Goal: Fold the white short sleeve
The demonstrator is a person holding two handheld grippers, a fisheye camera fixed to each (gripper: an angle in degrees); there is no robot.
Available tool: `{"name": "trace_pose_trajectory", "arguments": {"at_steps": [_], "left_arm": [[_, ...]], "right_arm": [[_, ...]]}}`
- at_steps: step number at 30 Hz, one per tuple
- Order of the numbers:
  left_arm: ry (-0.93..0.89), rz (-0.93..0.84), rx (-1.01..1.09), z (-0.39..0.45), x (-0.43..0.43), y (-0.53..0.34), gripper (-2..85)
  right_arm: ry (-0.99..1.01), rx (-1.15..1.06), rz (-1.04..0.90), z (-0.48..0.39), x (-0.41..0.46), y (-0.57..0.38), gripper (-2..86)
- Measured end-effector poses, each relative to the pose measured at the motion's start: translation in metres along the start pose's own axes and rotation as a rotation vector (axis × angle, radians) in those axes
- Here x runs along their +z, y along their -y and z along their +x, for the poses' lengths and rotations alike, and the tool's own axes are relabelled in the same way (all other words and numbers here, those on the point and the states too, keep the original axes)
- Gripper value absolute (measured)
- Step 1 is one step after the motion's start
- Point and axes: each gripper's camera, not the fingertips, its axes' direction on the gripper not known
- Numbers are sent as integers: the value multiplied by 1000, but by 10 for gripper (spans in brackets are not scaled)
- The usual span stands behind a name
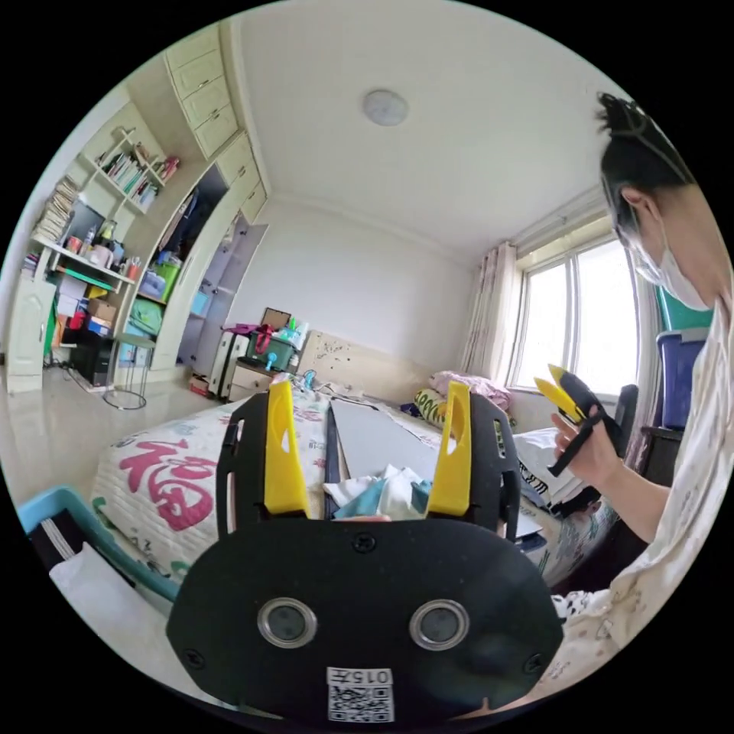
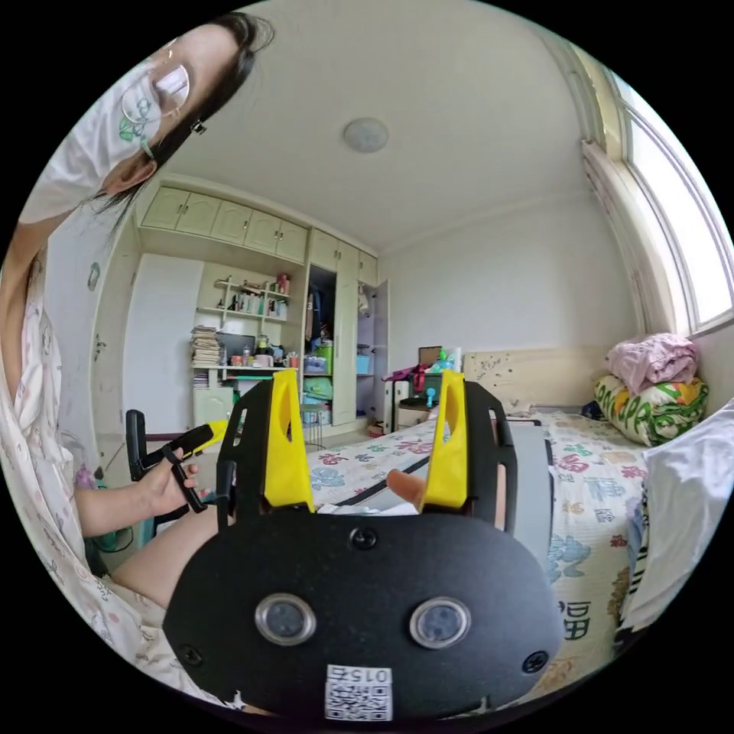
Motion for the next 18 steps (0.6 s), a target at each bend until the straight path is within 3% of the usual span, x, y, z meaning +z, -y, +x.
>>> {"name": "trace_pose_trajectory", "arguments": {"at_steps": [7,11,13,18], "left_arm": [[-157,-81,-151,-35,97,-46,243],[-92,-167,-108,-50,95,-92,236],[-92,-76,-268,-79,68,-119,242],[-143,-37,-346,-106,44,-135,249]], "right_arm": [[-276,67,105,-2,-79,62,216],[-330,143,190,-7,-101,88,204],[-323,155,204,-13,-103,97,202],[-287,141,192,-31,-89,116,197]]}}
